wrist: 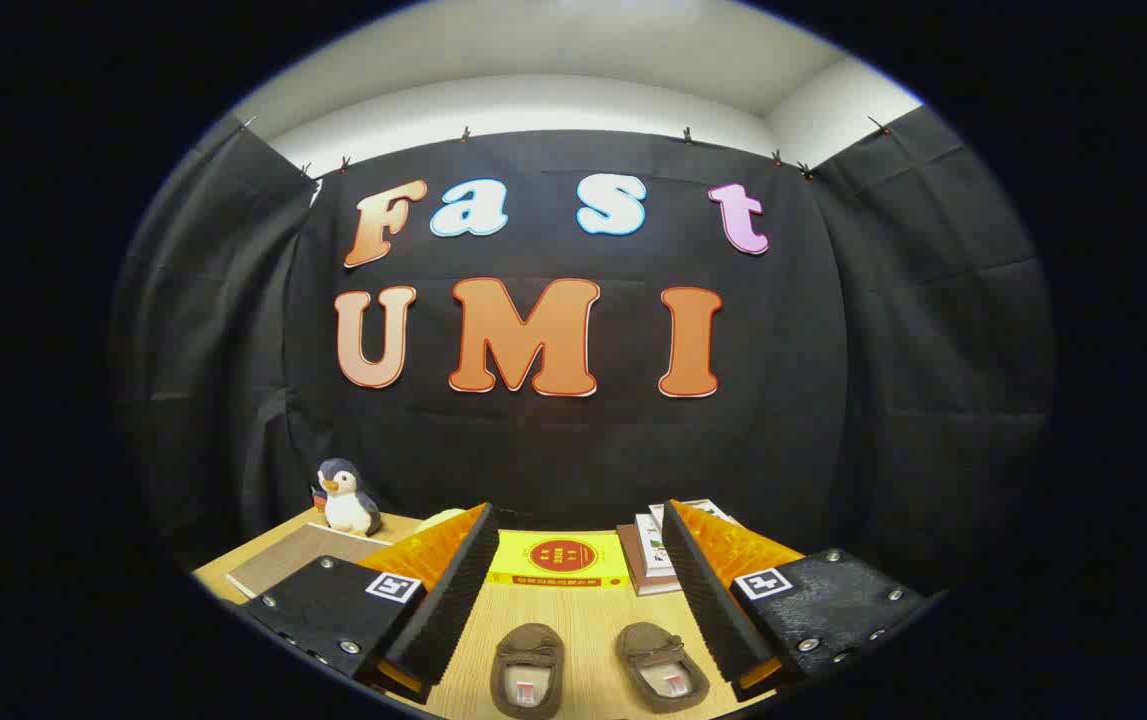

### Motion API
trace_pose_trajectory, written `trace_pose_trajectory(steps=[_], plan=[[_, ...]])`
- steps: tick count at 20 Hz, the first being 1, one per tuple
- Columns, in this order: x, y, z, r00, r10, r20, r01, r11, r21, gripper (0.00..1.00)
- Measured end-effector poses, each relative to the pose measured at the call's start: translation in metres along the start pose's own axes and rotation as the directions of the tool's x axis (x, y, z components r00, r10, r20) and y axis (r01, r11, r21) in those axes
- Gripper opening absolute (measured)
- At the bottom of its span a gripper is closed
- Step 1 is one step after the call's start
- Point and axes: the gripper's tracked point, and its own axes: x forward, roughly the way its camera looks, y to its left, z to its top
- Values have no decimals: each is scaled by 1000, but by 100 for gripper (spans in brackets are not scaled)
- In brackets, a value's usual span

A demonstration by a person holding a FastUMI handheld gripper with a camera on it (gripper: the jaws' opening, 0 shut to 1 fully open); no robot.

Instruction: Open the storage box then place both shoes into the box .Put the left shoe in first, then the right shoe, with the right side of both shoes facing outward in a uniform manner.

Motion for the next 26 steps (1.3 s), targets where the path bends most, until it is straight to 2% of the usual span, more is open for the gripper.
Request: trace_pose_trajectory(steps=[8, 20, 23, 26], plan=[[11, 13, -13, 996, 77, -47, -76, 997, 25, 98], [31, 22, -33, 986, 131, -102, -128, 991, 29, 98], [36, 33, -53, 972, 178, -156, -168, 983, 72, 98], [40, 48, -72, 948, 251, -195, -220, 961, 167, 98]])
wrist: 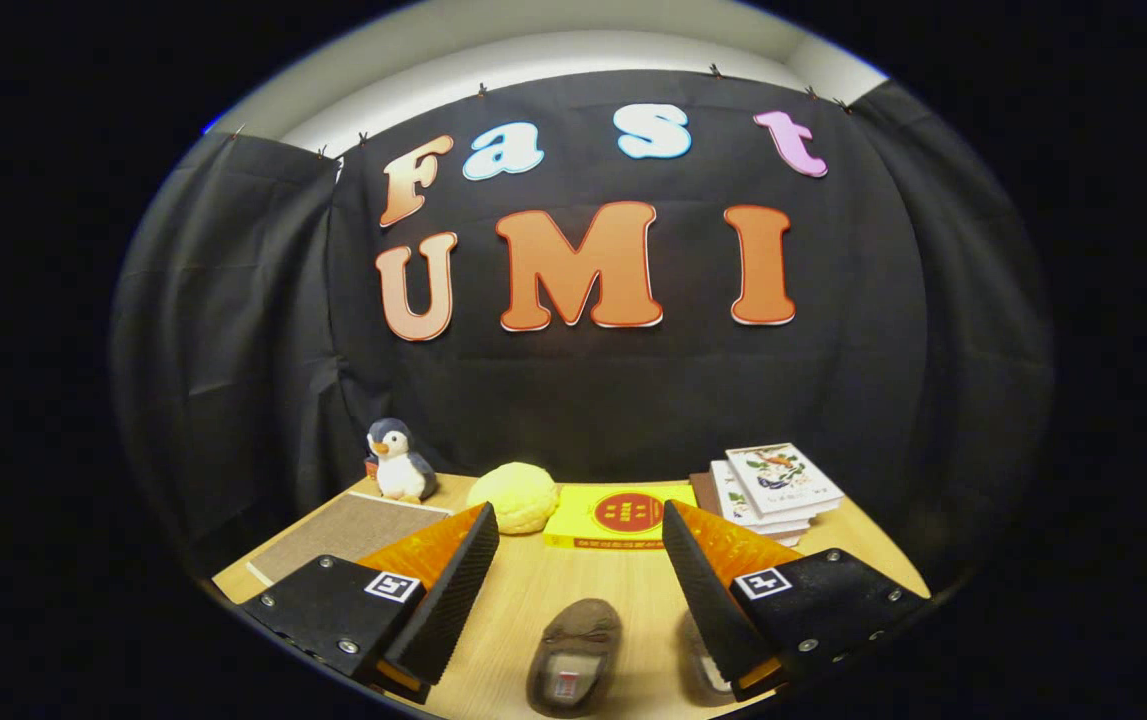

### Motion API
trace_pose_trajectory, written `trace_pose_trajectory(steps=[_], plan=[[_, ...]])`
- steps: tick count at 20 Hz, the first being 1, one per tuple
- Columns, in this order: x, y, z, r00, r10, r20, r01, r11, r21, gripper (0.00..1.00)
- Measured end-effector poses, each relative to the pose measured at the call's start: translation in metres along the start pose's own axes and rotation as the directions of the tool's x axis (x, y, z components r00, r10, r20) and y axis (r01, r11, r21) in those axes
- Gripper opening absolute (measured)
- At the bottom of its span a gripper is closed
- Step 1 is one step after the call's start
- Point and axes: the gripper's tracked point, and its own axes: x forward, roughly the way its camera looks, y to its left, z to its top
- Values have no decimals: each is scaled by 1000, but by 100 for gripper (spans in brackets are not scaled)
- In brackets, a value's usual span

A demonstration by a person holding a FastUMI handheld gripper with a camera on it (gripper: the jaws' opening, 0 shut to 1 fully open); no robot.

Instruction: Open the storage box then place both shoes into the box .Put the left shoe in first, then the right shoe, with the right side of both shoes facing outward in a uniform manner.

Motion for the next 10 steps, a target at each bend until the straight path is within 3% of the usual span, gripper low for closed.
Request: trace_pose_trajectory(steps=[3, 5, 10], plan=[[9, 18, -25, 991, 113, -71, -103, 986, 132, 99], [13, 33, -40, 972, 203, -116, -169, 953, 253, 99], [18, 62, -74, 894, 414, -169, -273, 805, 527, 98]])
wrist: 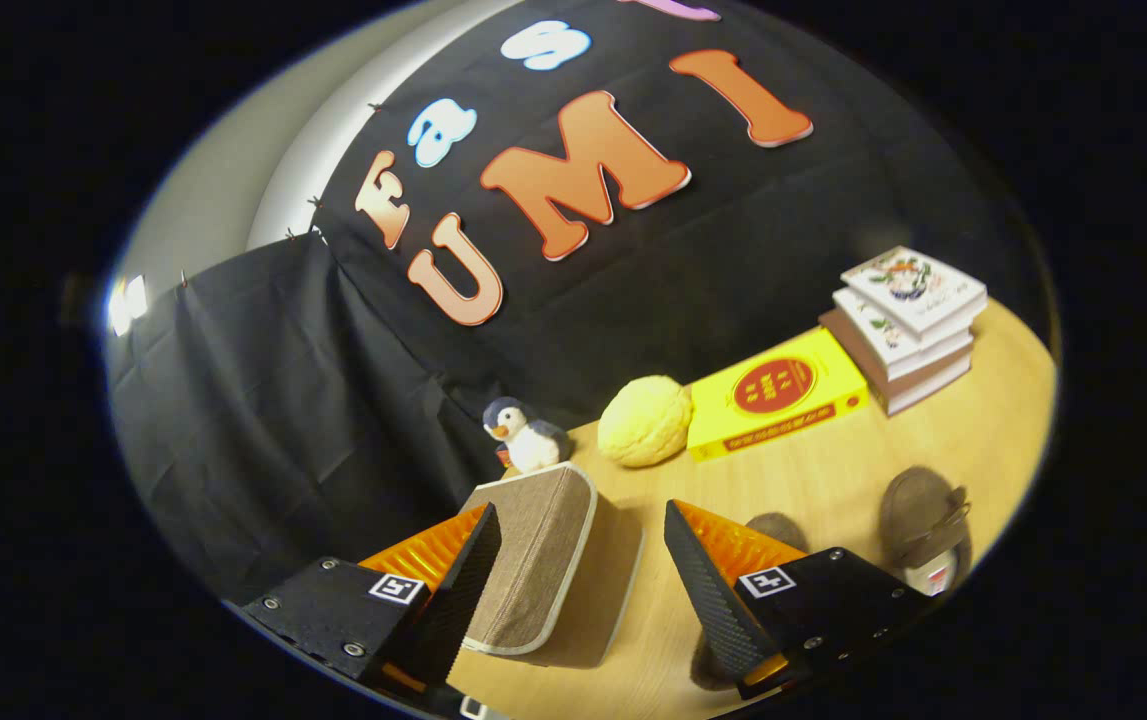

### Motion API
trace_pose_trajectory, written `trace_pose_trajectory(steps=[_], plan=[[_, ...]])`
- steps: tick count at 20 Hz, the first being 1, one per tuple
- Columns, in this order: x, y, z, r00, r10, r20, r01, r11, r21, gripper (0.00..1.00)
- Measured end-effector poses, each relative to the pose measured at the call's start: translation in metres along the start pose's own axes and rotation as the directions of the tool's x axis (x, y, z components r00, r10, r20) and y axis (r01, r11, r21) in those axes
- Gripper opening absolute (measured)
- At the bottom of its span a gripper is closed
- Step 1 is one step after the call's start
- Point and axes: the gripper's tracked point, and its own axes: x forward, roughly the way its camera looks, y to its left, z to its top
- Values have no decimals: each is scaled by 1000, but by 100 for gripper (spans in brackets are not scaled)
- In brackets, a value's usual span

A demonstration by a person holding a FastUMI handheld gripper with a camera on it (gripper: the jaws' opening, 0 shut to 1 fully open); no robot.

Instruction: Open the storage box then place both shoes into the box .Put the left shoe in first, then the right shoe, with the right side of both shoes facing outward in a uniform manner.

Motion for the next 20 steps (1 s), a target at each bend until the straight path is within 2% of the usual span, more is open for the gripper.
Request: trace_pose_trajectory(steps=[2, 4, 7, 9, 11, 16, 20], plan=[[7, 5, -20, 993, 89, -80, -80, 991, 108, 98], [14, 8, -39, 973, 176, -150, -140, 964, 227, 98], [17, 20, -55, 926, 323, -196, -226, 890, 395, 98], [23, 23, -65, 894, 395, -211, -263, 844, 468, 98], [30, 22, -76, 869, 436, -236, -276, 821, 500, 98], [46, 21, -101, 828, 477, -294, -281, 808, 517, 98], [48, 31, -118, 784, 523, -335, -297, 789, 538, 98]])
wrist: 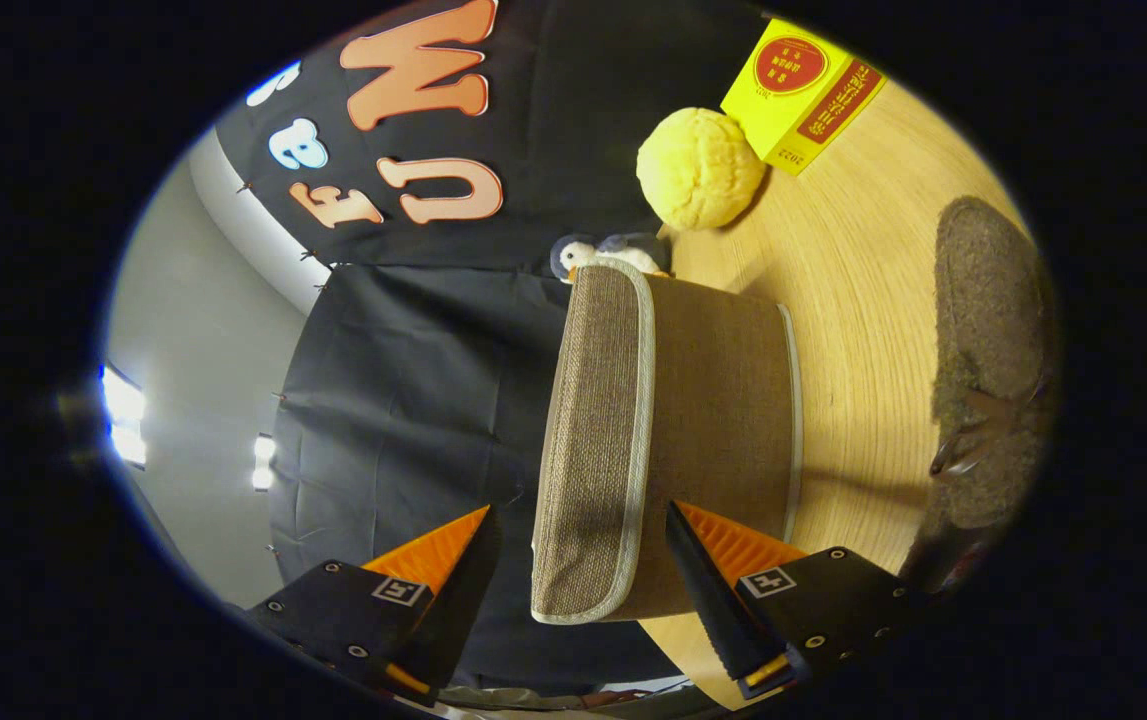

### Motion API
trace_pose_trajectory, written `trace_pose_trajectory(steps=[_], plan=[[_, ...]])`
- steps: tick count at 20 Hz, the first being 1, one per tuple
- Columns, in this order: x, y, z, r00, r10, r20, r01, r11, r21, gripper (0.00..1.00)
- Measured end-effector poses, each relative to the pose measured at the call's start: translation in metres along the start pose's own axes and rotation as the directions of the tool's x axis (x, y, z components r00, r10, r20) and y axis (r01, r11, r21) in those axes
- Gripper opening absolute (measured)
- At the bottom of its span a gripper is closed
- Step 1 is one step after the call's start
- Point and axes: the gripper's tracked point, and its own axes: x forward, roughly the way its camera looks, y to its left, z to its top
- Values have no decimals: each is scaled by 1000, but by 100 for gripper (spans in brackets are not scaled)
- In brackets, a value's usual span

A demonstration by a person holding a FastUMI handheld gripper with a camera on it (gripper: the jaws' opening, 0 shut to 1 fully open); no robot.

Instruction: Open the storage box then place both shoes into the box .Put the left shoe in first, then the right shoe, with the right side of both shoes facing outward in a uniform manner.

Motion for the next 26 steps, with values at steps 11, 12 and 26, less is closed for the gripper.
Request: trace_pose_trajectory(steps=[11, 12, 26], plan=[[-8, 52, 12, 972, 234, 36, -236, 971, 42, 83], [-6, 53, 15, 971, 232, 52, -233, 972, 26, 77], [25, 131, 23, 977, 147, 152, -130, 985, -114, 2]])
